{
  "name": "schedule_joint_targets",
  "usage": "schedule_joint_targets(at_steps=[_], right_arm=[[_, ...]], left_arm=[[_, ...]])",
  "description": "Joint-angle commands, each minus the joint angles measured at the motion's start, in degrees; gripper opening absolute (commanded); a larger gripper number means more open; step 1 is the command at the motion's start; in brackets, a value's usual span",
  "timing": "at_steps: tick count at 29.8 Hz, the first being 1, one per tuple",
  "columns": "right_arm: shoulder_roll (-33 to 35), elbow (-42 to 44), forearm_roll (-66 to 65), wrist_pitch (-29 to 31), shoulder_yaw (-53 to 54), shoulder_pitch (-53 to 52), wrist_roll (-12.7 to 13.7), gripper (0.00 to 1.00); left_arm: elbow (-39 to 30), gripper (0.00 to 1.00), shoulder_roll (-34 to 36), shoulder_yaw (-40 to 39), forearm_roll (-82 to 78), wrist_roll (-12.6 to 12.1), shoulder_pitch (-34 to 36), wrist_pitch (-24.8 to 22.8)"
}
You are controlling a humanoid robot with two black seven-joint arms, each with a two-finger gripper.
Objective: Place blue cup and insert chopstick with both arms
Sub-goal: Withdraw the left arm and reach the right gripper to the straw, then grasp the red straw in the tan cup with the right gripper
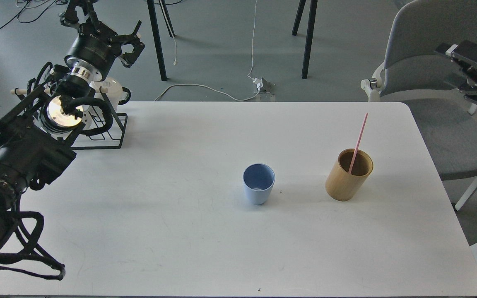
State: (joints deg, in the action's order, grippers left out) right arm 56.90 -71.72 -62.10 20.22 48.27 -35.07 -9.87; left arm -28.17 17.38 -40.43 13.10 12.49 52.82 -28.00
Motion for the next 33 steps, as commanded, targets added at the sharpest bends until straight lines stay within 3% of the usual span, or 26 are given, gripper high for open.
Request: schedule_joint_targets(at_steps=[1,9,16,28,33], right_arm=[[2.60,-4.57,-5.47,-0.54,-5.80,0.26,0.03,0.91],[-0.28,-4.66,-17.42,-7.03,-15.56,0.26,0.03,0.77],[-6.35,-2.03,-28.41,-7.48,-17.15,-0.27,0.12,0.61],[-17.43,5.53,-35.28,-7.22,-17.50,-4.39,0.38,0.55],[-18.40,6.59,-35.46,-7.22,-22.85,-7.81,0.73,0.33]], left_arm=[[-0.04,0.99,1.25,-1.23,0.70,0.00,-1.40,0.00],[-0.22,0.99,2.30,-1.50,0.79,0.08,-1.93,0.00],[-0.39,0.99,4.32,-3.69,0.79,-0.18,-1.49,0.00],[-0.22,0.99,4.59,-3.87,0.79,-0.27,-0.44,0.00],[-0.22,0.99,4.59,-3.78,0.70,-0.36,-0.17,0.00]])
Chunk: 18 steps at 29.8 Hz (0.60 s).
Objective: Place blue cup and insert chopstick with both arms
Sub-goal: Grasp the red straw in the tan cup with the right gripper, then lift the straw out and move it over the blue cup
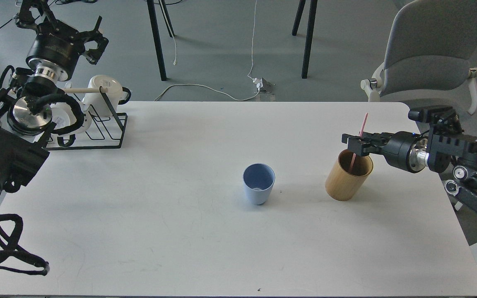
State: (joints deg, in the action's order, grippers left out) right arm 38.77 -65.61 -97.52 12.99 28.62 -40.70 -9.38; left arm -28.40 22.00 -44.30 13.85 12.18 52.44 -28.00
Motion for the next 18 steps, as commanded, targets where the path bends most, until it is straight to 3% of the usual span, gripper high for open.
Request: schedule_joint_targets(at_steps=[1,6,10,18], right_arm=[[-0.19,0.57,-0.04,0.11,-4.26,-2.88,0.33,0.26],[-0.01,0.57,-0.12,0.28,-5.94,-4.21,0.24,0.01],[0.86,-0.39,-0.13,0.11,-5.77,-4.30,0.24,0.01],[10.43,-8.55,0.14,0.11,-5.42,-7.98,0.33,0.01]], left_arm=[[0.09,0.99,-0.03,0.18,-0.05,-0.05,0.46,0.00],[0.27,0.99,0.15,0.18,-0.05,-0.14,0.73,0.00],[0.27,0.99,0.23,0.09,-0.05,-0.05,0.82,0.00],[0.27,0.99,0.94,0.18,-0.05,-0.05,1.08,0.00]])
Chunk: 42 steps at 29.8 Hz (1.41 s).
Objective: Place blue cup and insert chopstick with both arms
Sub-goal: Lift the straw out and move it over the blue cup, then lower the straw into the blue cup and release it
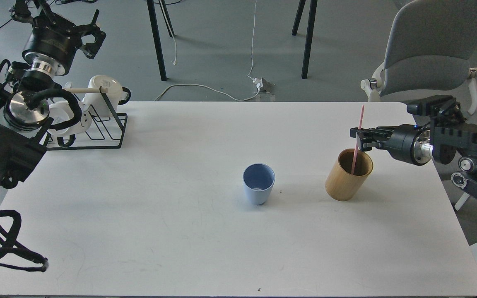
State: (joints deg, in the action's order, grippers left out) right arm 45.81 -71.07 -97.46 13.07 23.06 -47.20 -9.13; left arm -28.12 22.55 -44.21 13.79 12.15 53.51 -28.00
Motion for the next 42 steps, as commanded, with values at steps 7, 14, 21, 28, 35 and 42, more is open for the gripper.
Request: schedule_joint_targets(at_steps=[7,14,21,28,35,42], right_arm=[[10.09,-10.31,5.15,2.22,0.41,-11.67,0.51,0.01],[4.40,-10.58,19.84,3.81,0.24,-19.69,8.42,0.01],[-10.72,-9.62,19.94,0.91,-0.38,-15.30,9.91,0.01],[-18.73,-5.67,15.20,0.91,-2.05,-10.64,10.80,0.01],[-21.28,-3.64,13.70,0.82,-3.02,-8.97,10.62,0.01],[-23.75,-1.27,10.53,0.82,-3.19,-7.74,10.62,0.01]], left_arm=[[-0.09,0.99,0.74,0.96,-0.17,-0.19,0.01,0.00],[-0.09,0.99,0.57,0.88,-0.26,-0.10,0.01,0.00],[-0.09,0.99,0.65,0.96,-0.26,-0.10,0.01,0.00],[0.00,0.99,1.01,0.96,-0.26,-0.10,-0.07,0.00],[-0.18,0.99,1.09,0.09,-0.08,-0.10,0.01,0.00],[-0.44,0.99,1.53,0.09,-0.08,-0.10,0.10,0.00]])
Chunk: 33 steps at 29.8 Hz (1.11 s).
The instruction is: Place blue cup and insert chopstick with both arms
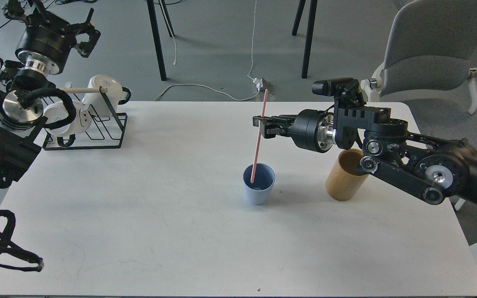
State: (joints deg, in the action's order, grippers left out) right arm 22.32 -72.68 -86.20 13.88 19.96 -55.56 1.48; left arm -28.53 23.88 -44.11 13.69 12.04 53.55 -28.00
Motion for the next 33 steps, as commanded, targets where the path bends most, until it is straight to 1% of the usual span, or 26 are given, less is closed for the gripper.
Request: schedule_joint_targets(at_steps=[1,7,15,19,23,26,28,30,33], right_arm=[[-0.25,0.26,-0.73,0.18,-0.18,0.98,0.01,0.01],[-0.17,0.17,-0.73,0.18,-2.38,1.51,0.10,0.06],[0.10,-0.01,-0.64,0.18,-2.21,2.30,0.10,0.23],[0.45,-0.10,-0.20,0.18,-1.68,2.74,0.10,0.37],[0.54,-0.10,0.24,0.18,-1.33,2.83,-0.16,0.48],[0.98,-0.10,0.41,0.01,1.56,2.83,-0.25,0.59],[1.15,-0.01,0.76,-0.17,5.95,2.74,-0.34,0.74],[1.85,0.25,2.86,-0.17,11.56,2.83,-0.34,0.99],[3.43,1.57,9.35,-0.34,19.22,2.83,-0.34,0.98]], left_arm=[[-0.03,0.99,0.20,-0.01,0.03,0.00,0.06,0.00],[-0.12,0.99,0.29,0.08,0.03,-0.09,0.06,0.00],[-0.12,0.99,0.20,0.08,0.03,-0.09,0.15,0.00],[-0.12,0.99,0.20,0.34,0.03,-0.09,0.06,0.00],[-0.03,0.99,0.20,-0.01,0.03,0.00,0.06,0.00],[-0.03,0.99,0.20,-0.09,0.03,0.35,0.06,0.00],[-0.03,0.99,0.20,-0.01,0.03,0.35,0.06,0.00],[-0.03,0.99,0.20,-0.01,0.03,0.35,0.06,0.00],[-0.03,0.99,0.11,-0.01,0.03,0.35,0.06,0.00]])
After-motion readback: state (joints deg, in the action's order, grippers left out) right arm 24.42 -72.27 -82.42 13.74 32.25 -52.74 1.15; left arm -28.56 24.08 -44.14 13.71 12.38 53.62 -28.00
